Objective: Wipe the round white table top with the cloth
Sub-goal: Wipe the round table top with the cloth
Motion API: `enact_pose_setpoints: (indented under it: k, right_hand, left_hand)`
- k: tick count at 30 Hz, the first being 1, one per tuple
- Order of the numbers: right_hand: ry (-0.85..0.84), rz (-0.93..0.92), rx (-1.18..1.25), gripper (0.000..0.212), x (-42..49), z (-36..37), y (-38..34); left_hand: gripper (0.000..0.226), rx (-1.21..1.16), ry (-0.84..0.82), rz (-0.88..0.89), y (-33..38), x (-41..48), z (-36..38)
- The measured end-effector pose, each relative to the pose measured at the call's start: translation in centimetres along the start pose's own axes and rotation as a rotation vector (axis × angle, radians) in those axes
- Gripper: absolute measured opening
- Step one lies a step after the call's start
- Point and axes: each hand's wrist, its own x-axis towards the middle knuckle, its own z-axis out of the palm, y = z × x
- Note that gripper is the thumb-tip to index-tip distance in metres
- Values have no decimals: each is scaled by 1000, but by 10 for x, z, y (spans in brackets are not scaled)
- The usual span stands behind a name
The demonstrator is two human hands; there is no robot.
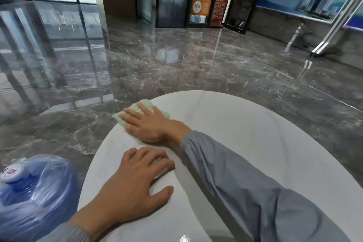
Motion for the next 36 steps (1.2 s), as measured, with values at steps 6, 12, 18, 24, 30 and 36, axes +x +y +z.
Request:
enact_pose_setpoints:
  k: [6,12,18,24,30,36]
  right_hand:
    - [82,214,128,58,-34,-1,39]
    - [189,835,245,59,-195,9,184]
    - [281,1230,310,68,-349,59,301]
    - [242,1222,204,57,-315,28,247]
    - [157,770,234,58,-165,10,158]
    - [36,260,137,55,-51,6,1]
  left_hand:
    - [44,13,-14,-4,-1,0,-1]
    - [42,15,-17,-20,-2,-1,-3]
    - [44,29,-23,-23,0,1,-3]
    - [43,25,-3,-9,-2,2,1]
    - [41,3,33,15,-2,2,4]
    - [39,13,51,29,-4,0,6]
